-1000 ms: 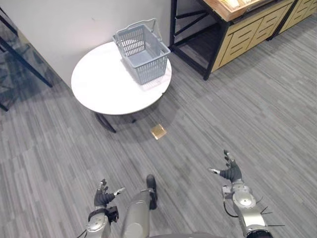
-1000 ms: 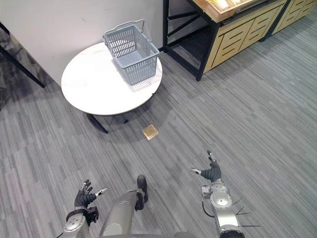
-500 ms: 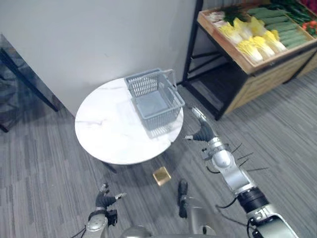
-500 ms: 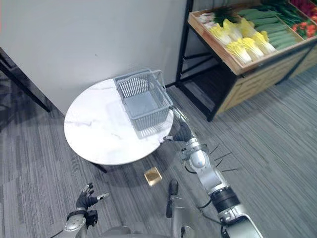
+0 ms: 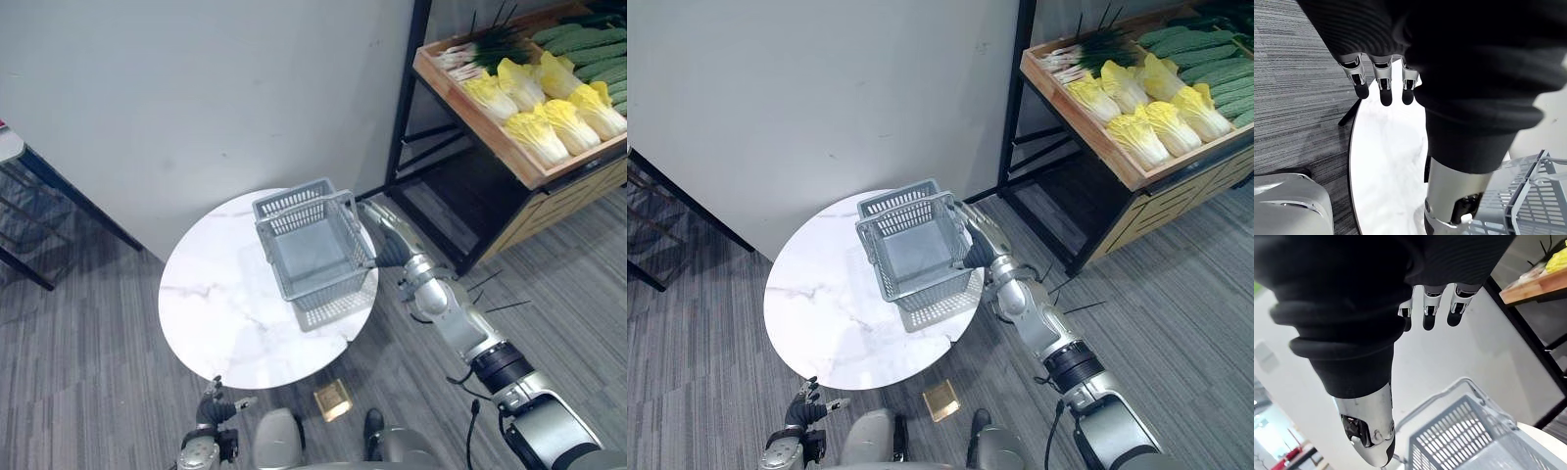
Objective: Pick vegetable in the basket
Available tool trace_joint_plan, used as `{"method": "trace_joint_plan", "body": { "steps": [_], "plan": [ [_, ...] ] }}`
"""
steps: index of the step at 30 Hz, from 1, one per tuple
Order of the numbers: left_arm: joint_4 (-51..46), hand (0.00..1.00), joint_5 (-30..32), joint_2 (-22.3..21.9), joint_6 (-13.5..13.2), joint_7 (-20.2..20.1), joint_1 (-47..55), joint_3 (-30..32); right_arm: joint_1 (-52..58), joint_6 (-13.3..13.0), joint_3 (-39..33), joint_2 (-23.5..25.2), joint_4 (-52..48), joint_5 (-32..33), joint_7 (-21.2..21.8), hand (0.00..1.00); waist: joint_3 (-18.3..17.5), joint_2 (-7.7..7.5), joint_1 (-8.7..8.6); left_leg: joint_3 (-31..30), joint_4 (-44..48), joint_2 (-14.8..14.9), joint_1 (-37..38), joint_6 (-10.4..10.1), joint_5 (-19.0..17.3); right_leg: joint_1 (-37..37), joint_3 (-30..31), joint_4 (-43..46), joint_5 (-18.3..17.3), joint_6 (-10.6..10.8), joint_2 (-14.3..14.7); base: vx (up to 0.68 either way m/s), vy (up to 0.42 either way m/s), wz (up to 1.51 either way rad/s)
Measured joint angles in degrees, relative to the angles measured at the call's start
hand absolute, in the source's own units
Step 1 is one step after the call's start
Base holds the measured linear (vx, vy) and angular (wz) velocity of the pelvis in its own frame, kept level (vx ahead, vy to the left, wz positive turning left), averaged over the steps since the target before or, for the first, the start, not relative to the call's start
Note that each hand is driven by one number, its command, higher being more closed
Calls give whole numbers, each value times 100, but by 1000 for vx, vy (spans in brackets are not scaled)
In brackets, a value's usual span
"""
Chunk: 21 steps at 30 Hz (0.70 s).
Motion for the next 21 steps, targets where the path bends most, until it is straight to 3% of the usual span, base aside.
{"method": "trace_joint_plan", "body": {
  "steps": [2, 5, 7, 13, 15, 21],
  "plan": [
    [46, 0, -1, -4, -1, 0, -49, -4, -284, 7, 87, 118, 245, -129, -9, 0, 29, -75, 11, 60, -289, -211, 63, 50, 17, -84, 50, 29, -17, 124, -183, 103, 213, -4],
    [46, 0, -13, 29, -14, 15, -74, -3, -1021, 1, 353, 125, 669, -334, -71, 0, 52, -83, 167, 164, -557, -415, 45, 158, 89, -184, 127, -118, 51, 285, -358, 67, 164, -1],
    [46, 0, -19, 77, -16, 29, -123, -2, -1428, 10, 364, 124, 818, -396, -163, 0, 63, -87, 182, 140, -675, -483, -97, 212, 155, -306, 91, -222, 113, 320, -401, 40, 62, 9],
    [-77, 0, -203, 111, -153, 149, -478, 42, -2923, 147, 378, -104, 1865, -387, -398, 0, 366, -88, 205, -24, -1204, -591, -560, 260, 580, -729, -79, -661, 441, 327, -423, 9, 25, 12],
    [-141, 0, -291, 111, -211, 159, -648, 49, -3407, 192, 375, -314, 2301, -365, -475, 0, 556, -79, 342, -94, -1419, -596, -681, 253, 743, -817, -151, -865, 576, 318, -385, -12, -6, 13],
    [-319, 0, -603, 146, -331, 194, -831, 57, -4221, 307, 376, -537, 3272, -172, -494, 0, 824, -38, 516, -471, -1736, -643, -967, 204, 1053, -1023, -469, -970, 615, 280, -358, -2, -19, 28]
  ]
}}
